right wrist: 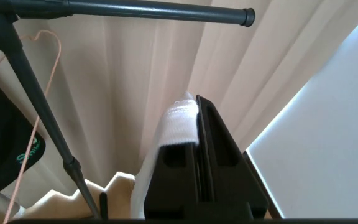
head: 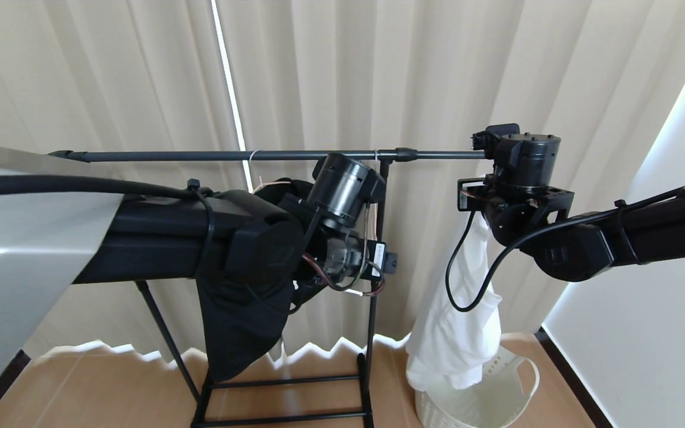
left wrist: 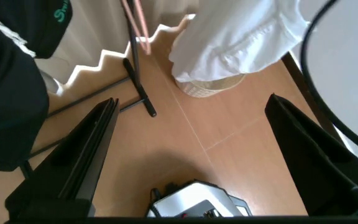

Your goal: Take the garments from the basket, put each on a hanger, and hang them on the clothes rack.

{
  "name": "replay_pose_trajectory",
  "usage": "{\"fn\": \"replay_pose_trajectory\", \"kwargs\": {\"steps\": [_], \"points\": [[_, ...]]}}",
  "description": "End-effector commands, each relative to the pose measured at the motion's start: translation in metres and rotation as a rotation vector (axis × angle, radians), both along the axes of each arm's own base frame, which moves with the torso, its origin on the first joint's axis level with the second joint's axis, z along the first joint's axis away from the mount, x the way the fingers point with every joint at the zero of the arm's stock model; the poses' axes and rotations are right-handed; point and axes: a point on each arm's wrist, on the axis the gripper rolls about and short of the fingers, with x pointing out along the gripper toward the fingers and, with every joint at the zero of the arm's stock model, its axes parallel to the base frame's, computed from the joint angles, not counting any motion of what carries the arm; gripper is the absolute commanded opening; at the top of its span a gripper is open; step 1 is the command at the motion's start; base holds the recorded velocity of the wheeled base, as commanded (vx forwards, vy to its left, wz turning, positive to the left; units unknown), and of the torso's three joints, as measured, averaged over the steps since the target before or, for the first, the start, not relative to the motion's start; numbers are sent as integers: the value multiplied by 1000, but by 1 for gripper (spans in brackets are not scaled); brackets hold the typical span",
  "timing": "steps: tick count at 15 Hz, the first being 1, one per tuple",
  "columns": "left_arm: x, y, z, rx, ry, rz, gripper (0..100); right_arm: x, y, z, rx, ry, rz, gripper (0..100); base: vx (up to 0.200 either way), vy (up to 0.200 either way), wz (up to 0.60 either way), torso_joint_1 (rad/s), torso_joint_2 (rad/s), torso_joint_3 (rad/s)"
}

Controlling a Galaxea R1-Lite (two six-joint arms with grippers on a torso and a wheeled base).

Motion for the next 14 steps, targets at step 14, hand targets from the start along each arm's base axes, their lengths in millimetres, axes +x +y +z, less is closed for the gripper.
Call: {"fn": "replay_pose_trajectory", "kwargs": {"steps": [14], "points": [[120,-21,-68,92,-300,105,100,2,1,-7,-8,18,0,0,0,0,0,0,0,0]]}}
